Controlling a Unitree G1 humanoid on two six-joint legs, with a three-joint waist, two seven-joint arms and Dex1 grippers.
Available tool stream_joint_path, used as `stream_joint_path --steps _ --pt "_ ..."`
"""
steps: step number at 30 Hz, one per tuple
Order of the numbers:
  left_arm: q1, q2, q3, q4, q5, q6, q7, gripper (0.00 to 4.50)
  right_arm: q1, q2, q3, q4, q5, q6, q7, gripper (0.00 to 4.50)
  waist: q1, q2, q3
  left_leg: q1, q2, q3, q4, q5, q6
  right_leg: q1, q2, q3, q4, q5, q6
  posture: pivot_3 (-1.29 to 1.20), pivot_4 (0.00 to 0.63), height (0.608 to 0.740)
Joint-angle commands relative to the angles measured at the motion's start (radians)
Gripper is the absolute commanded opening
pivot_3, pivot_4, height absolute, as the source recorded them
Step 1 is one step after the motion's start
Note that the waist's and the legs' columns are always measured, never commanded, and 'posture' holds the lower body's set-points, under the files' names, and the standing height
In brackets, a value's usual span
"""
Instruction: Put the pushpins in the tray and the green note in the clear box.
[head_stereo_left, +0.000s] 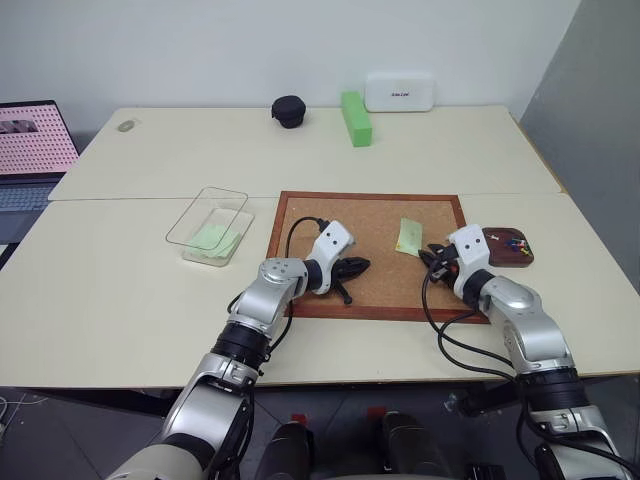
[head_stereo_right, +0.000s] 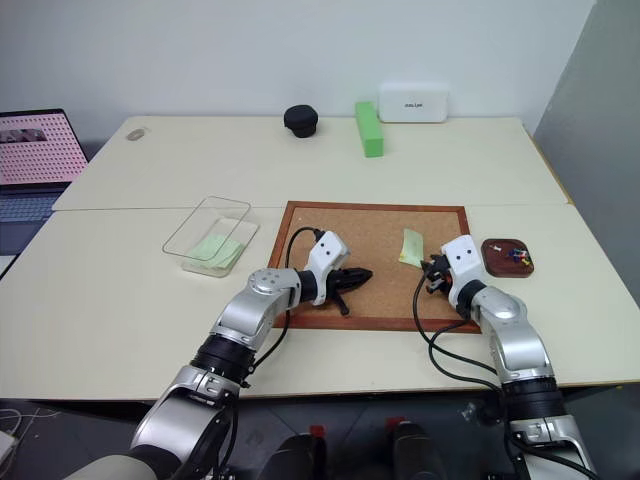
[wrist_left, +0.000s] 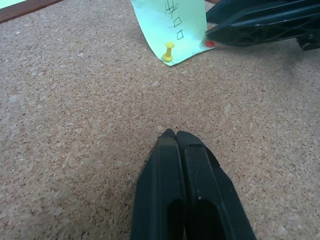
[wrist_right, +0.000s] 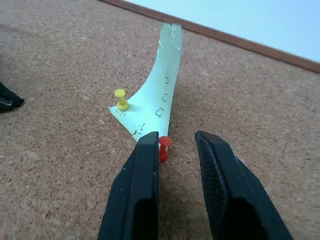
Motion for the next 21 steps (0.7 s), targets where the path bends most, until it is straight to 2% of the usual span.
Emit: stream_joint_path --steps 1,8,21 --pt "0.022 0.009 -0.028 0.031 0.019 0.033 -0.009 0.0 0.017 -0.019 -0.033 -0.094 0.017 -0.07 0.023 1.22 -0.001 0.0 0.0 0.0 0.0 0.0 0.0 0.0 0.0 0.0 0.0 0.0 0.0 0.0 0.0 0.0 0.15 0.74" --pt "0.012 0.008 -0.028 0.037 0.019 0.03 -0.013 0.0 0.028 -0.023 -0.034 -0.113 0.057 -0.09 0.077 1.22 0.0 0.0 0.0 0.0 0.0 0.0 0.0 0.0 0.0 0.0 0.0 0.0 0.0 0.0 0.0 0.0 0.15 0.74" --pt "0.018 0.01 -0.033 0.033 0.022 0.03 -0.015 0.0 -0.051 0.02 0.0 0.107 0.019 -0.154 0.076 1.22 0.0 0.0 0.0 0.0 0.0 0.0 0.0 0.0 0.0 0.0 0.0 0.0 0.0 0.0 0.0 0.0 0.15 0.74"
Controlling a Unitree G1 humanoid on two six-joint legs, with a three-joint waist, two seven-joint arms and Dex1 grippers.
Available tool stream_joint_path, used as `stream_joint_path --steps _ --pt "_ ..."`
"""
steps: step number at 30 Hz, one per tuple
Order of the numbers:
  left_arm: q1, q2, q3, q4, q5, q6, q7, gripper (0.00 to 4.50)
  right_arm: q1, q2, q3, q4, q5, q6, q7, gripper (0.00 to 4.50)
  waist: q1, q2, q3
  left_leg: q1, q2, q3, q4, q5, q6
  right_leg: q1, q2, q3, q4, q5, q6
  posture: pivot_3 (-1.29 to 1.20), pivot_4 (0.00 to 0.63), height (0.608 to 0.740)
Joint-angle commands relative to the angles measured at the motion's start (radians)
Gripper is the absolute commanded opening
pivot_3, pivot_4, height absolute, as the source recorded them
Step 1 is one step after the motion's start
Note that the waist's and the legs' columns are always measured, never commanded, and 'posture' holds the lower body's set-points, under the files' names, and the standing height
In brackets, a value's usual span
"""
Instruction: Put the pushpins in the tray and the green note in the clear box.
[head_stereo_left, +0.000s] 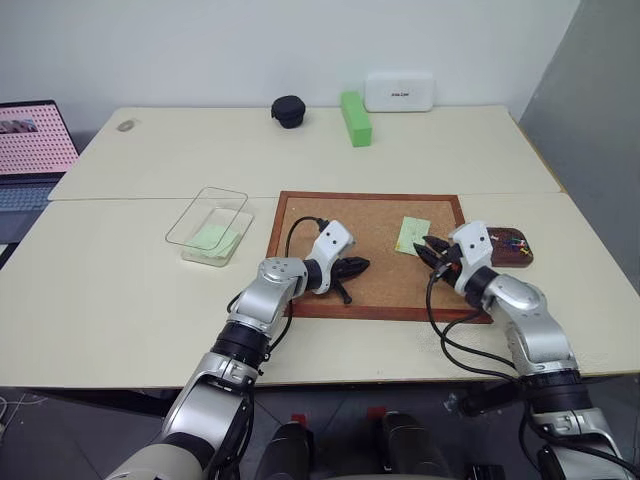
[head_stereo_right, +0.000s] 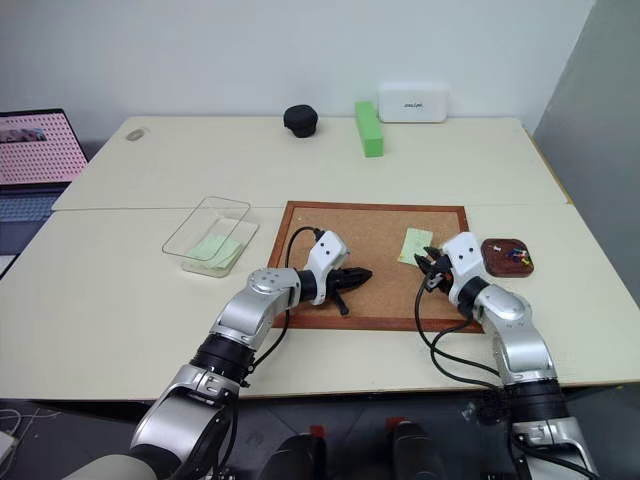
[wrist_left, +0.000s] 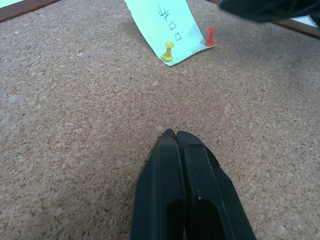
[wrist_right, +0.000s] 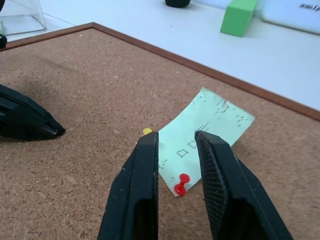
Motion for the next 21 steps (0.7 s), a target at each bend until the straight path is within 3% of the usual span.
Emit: stream_joint_path --steps 1,9,16,21 --pt "0.023 0.011 -0.031 0.027 0.022 0.03 -0.012 0.0 -0.031 0.007 -0.003 0.036 -0.012 -0.04 0.001 1.22 0.0 0.0 0.0 0.0 0.0 0.0 0.0 0.0 0.0 0.0 0.0 0.0 0.0 0.0 0.0 0.0 0.15 0.74" --pt "0.023 0.013 -0.028 0.022 0.021 0.029 -0.006 0.0 -0.047 0.024 -0.015 0.084 -0.008 -0.028 -0.008 1.22 -0.001 0.0 0.0 0.0 0.0 0.0 0.0 0.0 0.0 0.0 0.0 0.0 0.0 0.0 0.0 0.0 0.15 0.74" --pt "0.023 0.007 -0.031 0.021 0.02 0.03 -0.007 0.0 -0.038 0.027 -0.028 0.087 -0.012 -0.02 -0.02 0.18 -0.001 0.0 0.0 0.0 0.0 0.0 0.0 0.0 0.0 0.0 0.0 0.0 0.0 0.0 0.0 0.0 0.15 0.74" --pt "0.024 0.006 -0.032 0.019 0.02 0.031 -0.006 0.0 -0.03 0.025 -0.034 0.072 -0.006 -0.017 -0.023 0.18 -0.001 0.0 0.0 0.0 0.0 0.0 0.0 0.0 0.0 0.0 0.0 0.0 0.0 0.0 0.0 0.0 0.15 0.74"
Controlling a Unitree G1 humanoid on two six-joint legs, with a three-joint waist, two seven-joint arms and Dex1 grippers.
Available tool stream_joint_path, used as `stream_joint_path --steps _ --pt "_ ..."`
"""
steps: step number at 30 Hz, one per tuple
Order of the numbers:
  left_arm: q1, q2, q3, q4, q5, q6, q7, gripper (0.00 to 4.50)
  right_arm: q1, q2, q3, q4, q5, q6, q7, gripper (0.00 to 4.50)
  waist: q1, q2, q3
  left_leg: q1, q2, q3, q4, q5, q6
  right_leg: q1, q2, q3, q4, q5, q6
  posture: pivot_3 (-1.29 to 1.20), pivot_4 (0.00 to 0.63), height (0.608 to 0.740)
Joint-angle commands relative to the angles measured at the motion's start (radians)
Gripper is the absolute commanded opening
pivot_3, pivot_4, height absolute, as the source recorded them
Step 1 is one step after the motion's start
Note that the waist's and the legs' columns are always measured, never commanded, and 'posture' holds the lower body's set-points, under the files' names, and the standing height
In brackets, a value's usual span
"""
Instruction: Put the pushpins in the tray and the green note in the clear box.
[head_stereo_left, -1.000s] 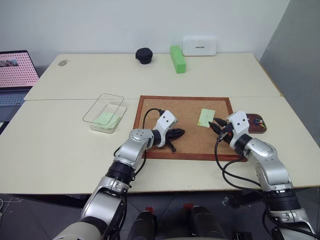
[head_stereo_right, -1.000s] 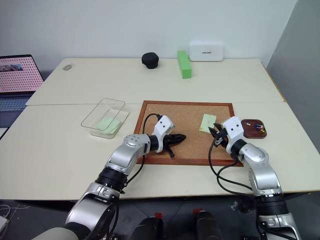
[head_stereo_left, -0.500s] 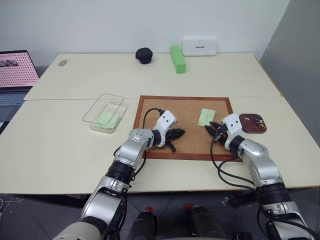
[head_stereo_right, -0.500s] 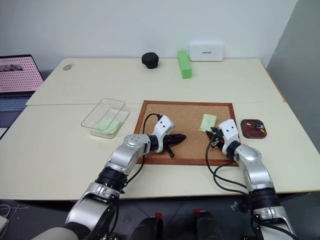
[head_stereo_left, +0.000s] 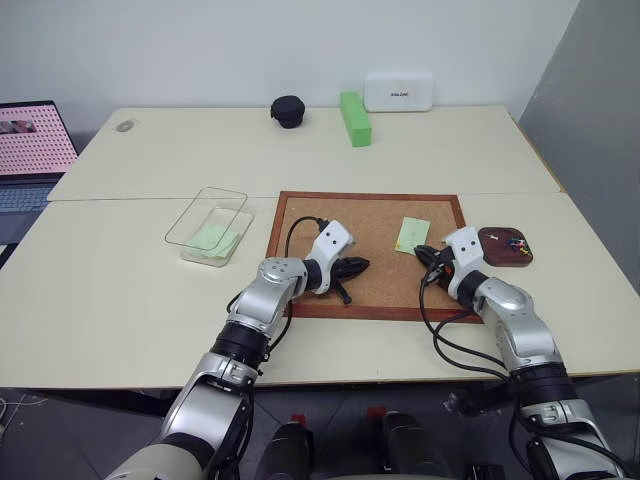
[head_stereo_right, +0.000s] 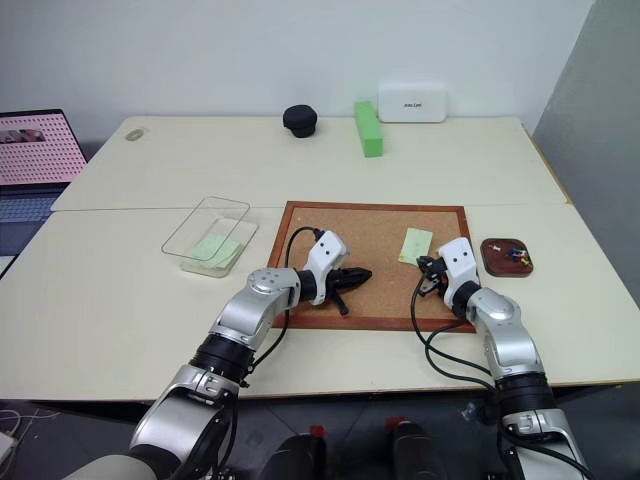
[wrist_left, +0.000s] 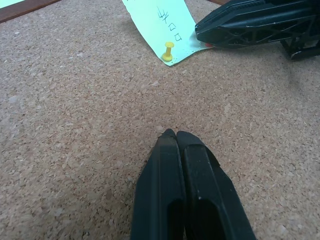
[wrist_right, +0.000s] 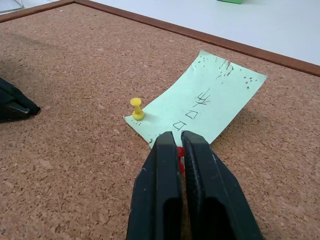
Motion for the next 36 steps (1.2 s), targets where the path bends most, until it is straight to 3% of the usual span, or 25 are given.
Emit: stream_joint_path --steps 1,17,25,35,36 --pt "0.023 0.004 -0.031 0.022 0.019 0.031 -0.008 0.0 -0.001 -0.003 -0.028 -0.033 0.018 -0.003 -0.002 0.18 0.0 0.0 0.0 0.0 0.0 0.0 0.0 0.0 0.0 0.0 0.0 0.0 0.0 0.0 0.0 0.0 0.15 0.74" --pt "0.028 0.006 -0.033 0.009 0.017 0.045 -0.011 0.0 0.035 -0.003 -0.109 -0.234 0.134 0.02 -0.009 0.18 0.0 0.0 0.0 0.0 0.0 0.0 0.0 0.0 0.0 0.0 0.0 0.0 0.0 0.0 0.0 0.0 0.15 0.74" --pt "0.026 0.005 -0.035 0.007 0.018 0.046 -0.011 0.0 0.002 -0.115 -0.14 -0.057 -0.135 -0.053 -0.294 0.18 0.002 0.0 0.0 0.0 0.0 0.0 0.0 0.0 0.0 0.0 0.0 0.0 0.0 0.0 0.0 0.0 0.15 0.74" --pt "0.018 0.002 -0.034 0.018 0.019 0.038 -0.007 0.0 -0.005 -0.201 -0.103 0.046 -0.266 -0.139 -0.35 0.18 0.0 0.0 0.0 0.0 0.0 0.001 0.0 0.0 0.0 0.0 0.0 0.001 0.0 0.0 0.0 0.0 0.15 0.74" --pt "0.018 0.002 -0.033 0.018 0.019 0.038 -0.007 0.0 -0.005 -0.201 -0.102 0.051 -0.273 -0.139 -0.352 0.57 0.0 0.0 0.0 0.0 0.0 0.001 0.0 0.0 0.0 0.0 0.0 0.001 0.0 0.0 0.0 0.0 0.15 0.74"
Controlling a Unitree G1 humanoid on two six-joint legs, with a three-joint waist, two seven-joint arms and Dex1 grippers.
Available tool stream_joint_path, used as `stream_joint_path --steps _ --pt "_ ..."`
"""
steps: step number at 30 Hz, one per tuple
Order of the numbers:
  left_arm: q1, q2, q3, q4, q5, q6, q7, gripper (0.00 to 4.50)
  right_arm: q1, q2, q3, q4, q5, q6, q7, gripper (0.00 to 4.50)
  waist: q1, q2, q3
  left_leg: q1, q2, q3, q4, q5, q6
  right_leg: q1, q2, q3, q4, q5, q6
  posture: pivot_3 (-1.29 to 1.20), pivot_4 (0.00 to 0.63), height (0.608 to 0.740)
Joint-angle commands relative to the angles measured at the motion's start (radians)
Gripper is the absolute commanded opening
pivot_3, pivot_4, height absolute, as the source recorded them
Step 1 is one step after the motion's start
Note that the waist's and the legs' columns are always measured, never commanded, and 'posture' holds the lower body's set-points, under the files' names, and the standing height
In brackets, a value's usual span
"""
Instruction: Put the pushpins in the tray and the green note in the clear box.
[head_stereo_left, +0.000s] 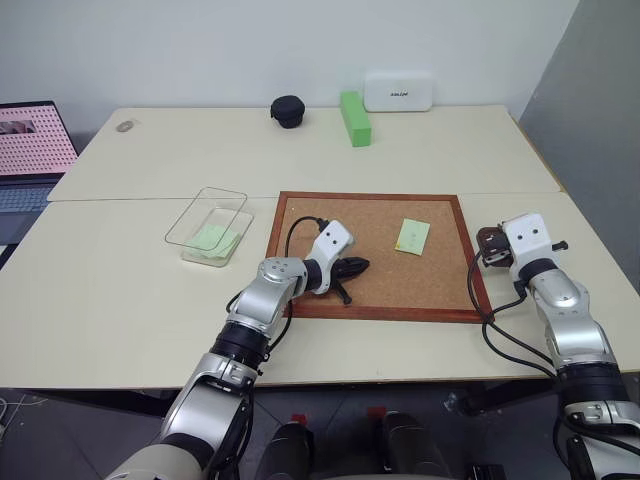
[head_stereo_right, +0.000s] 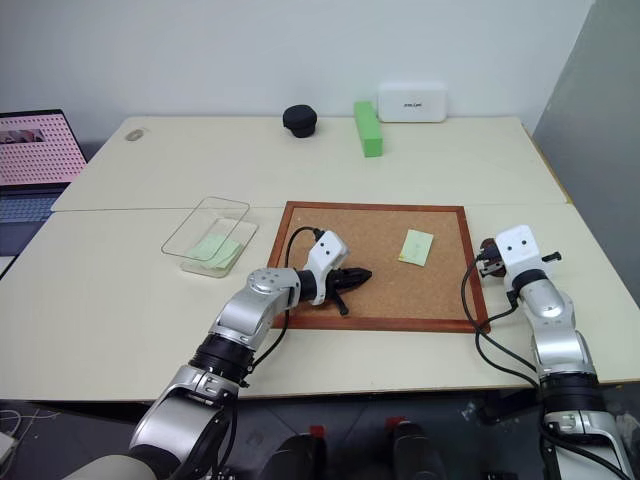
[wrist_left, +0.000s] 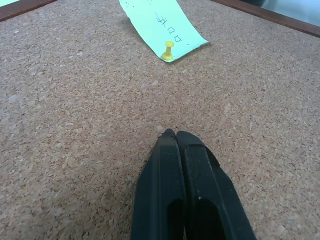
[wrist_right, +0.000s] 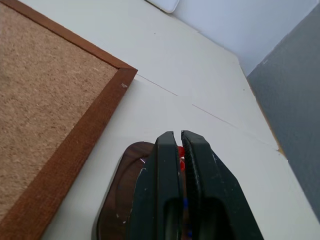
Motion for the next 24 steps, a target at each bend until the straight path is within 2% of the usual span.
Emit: stream_joint_path --steps 1,10,14,18,20,24 --pt "0.016 0.001 -0.031 0.03 0.019 0.022 -0.009 0.0 -0.021 -0.018 0.001 0.007 -0.033 -0.029 -0.023 0.63 0.0 0.0 0.0 0.0 0.0 0.0 0.0 0.0 0.0 0.0 0.0 0.0 0.0 0.0 0.0 0.0 0.15 0.74" --pt "0.018 0.0 -0.031 0.029 0.019 0.02 -0.007 0.0 -0.02 -0.027 -0.003 0.034 -0.068 -0.033 -0.044 2.39 0.0 0.0 0.0 0.0 0.0 0.0 0.0 0.0 0.0 0.0 0.0 0.0 0.0 0.0 0.0 0.0 0.15 0.74" --pt "0.018 -0.002 -0.032 0.029 0.019 0.02 -0.008 0.0 -0.021 -0.029 -0.008 0.032 -0.071 -0.032 -0.044 3.33 0.0 0.0 0.0 0.0 0.0 0.0 0.0 0.0 0.0 0.0 0.0 0.0 0.0 0.0 0.0 0.0 0.15 0.74" --pt "0.015 -0.004 -0.034 0.034 0.019 0.017 -0.009 0.0 -0.02 -0.011 -0.02 0.003 -0.028 -0.03 -0.014 4.16 0.001 0.0 0.0 0.0 0.0 0.0 0.0 0.0 0.0 0.0 0.0 0.0 0.0 0.0 0.0 0.0 0.15 0.74" --pt "0.015 -0.005 -0.034 0.035 0.02 0.017 -0.009 0.0 -0.011 0.017 -0.028 -0.025 0.021 0.001 0.016 4.47 0.001 0.0 0.0 0.0 0.0 0.0 0.0 0.0 0.0 0.0 0.0 0.0 0.0 0.0 0.0 0.0 0.15 0.74" --pt "0.016 -0.007 -0.035 0.036 0.02 0.016 -0.008 0.0 0.022 0.098 -0.011 -0.15 0.207 0.058 0.178 4.47 0.002 0.0 0.0 0.0 0.0 0.0 0.0 0.0 0.0 0.0 0.0 0.0 0.0 0.0 0.0 0.0 0.15 0.74"
